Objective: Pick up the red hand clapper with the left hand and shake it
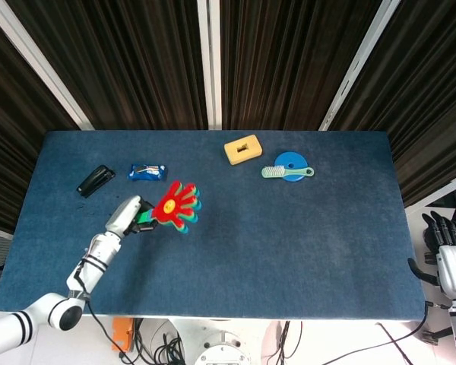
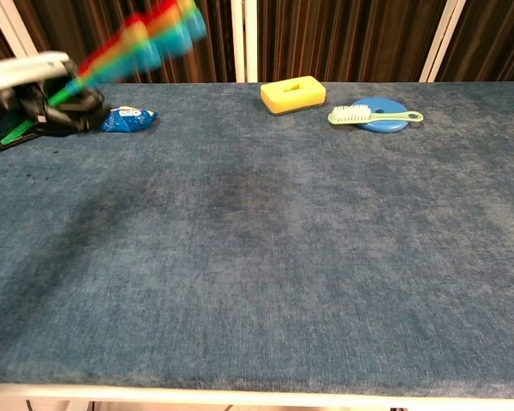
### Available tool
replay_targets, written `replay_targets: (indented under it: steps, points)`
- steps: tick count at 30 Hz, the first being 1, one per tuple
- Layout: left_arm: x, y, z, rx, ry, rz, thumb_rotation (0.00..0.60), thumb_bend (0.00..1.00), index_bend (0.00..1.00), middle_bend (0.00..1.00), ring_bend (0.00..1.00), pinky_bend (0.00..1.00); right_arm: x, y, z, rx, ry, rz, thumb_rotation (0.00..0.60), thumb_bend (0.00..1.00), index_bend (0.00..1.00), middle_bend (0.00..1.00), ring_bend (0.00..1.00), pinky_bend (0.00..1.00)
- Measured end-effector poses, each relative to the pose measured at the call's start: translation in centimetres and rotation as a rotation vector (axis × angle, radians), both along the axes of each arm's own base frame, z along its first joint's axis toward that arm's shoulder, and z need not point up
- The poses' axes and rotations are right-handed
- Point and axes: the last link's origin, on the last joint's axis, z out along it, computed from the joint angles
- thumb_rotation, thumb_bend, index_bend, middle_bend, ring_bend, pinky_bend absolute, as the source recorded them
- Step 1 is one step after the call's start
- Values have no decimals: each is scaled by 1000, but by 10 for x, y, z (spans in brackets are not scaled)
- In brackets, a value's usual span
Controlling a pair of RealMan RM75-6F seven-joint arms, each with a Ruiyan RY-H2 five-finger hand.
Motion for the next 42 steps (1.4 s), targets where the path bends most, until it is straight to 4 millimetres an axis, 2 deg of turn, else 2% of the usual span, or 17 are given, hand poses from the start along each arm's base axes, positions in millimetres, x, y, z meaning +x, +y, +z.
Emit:
replay_targets:
  steps: [4, 6, 8, 11, 15, 18, 25, 28, 31, 33, 36, 39, 42]
  points:
    - [7, 5, 17, -67, -381, 162, 600, 712, 1000, 1000, 1000, 1000, 0, -1, -2, 7, 1, -2, 600, 211, 0, 0, 0, 0]
    - [9, 7, 24, -87, -499, 204, 600, 712, 1000, 1000, 1000, 1000, 0, 0, -3, 7, 2, -1, 600, 211, 0, 0, 0, 0]
    - [11, 7, 27, -103, -579, 226, 600, 713, 1000, 1000, 1000, 1000, 0, 0, -2, 7, 2, -2, 600, 211, 0, 0, 0, 0]
    - [9, 7, 28, -104, -591, 216, 600, 713, 1000, 1000, 1000, 1000, 0, 1, -2, 5, 3, -2, 600, 211, 0, 0, 0, 0]
    - [3, 7, 25, -60, -443, 135, 600, 708, 1000, 1000, 1000, 1000, 0, 1, -2, 10, 2, -3, 600, 211, 0, 0, 0, 0]
    - [-2, 6, 19, -8, -225, 44, 600, 707, 1000, 1000, 1000, 1000, 0, 1, -3, 19, 0, 3, 600, 210, 0, 0, 0, 0]
    - [-18, 0, 1, 188, 518, -256, 600, 708, 1000, 1000, 1000, 1000, -3, 2, 1, 8, 1, -4, 600, 210, 0, 0, 0, 0]
    - [-24, -2, -6, 259, 764, -363, 600, 707, 1000, 1000, 1000, 1000, -3, 2, 1, 9, 0, -5, 600, 211, 0, 0, 0, 0]
    - [-26, -3, -11, 302, 903, -429, 600, 707, 1000, 1000, 1000, 1000, -3, 1, 0, 11, 1, -2, 600, 211, 0, 0, 0, 0]
    - [-27, -4, -13, 315, 933, -444, 600, 707, 1000, 1000, 1000, 1000, -2, 1, 0, 9, 0, -1, 600, 211, 0, 0, 0, 0]
    - [-24, -6, -14, 304, 884, -417, 600, 708, 1000, 1000, 1000, 1000, -2, 1, 0, 7, 0, -2, 600, 210, 0, 0, 0, 0]
    - [-18, -8, -14, 254, 715, -331, 600, 709, 1000, 1000, 1000, 1000, -2, 2, 0, 10, -1, -3, 600, 211, 0, 0, 0, 0]
    - [-9, -10, -12, 185, 472, -209, 600, 710, 1000, 1000, 1000, 1000, -2, 2, 0, 11, -2, -3, 600, 210, 0, 0, 0, 0]
